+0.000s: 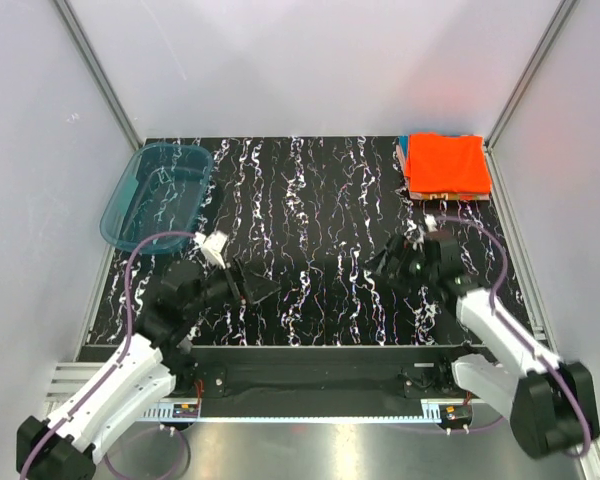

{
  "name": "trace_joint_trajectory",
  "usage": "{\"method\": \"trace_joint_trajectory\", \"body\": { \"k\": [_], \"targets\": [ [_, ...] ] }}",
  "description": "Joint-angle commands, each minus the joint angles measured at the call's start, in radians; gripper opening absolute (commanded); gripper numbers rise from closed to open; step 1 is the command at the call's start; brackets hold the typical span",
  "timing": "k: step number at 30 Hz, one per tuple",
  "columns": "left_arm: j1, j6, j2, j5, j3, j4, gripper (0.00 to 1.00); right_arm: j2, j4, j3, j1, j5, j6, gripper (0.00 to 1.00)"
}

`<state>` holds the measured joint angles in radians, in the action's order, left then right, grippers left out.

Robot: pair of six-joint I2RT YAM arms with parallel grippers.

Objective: Fold and stack the t-shirts
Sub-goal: Neatly place the folded tshirt to the corner

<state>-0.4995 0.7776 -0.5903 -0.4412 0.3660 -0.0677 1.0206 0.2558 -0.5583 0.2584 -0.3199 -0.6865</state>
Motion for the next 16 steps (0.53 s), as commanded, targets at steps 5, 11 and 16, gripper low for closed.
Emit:
{"method": "trace_joint_trajectory", "body": {
  "k": [5,11,16],
  "targets": [
    [0.001,0.182,0.277,0.036,-0.206,0.207,0.81,-0.333,-0.307,0.34,0.005,0.114,-0.294,1.0],
    [0.001,0.325,0.555,0.015,-0.369,0.217,0.82,-0.554,-0.21,0.446,0.007,0.157,-0.329,1.0],
    [-0.001,0.428,0.727,-0.028,-0.519,0.287,0.83,-0.613,-0.245,0.526,0.007,0.114,-0.35,1.0]
  ]
}}
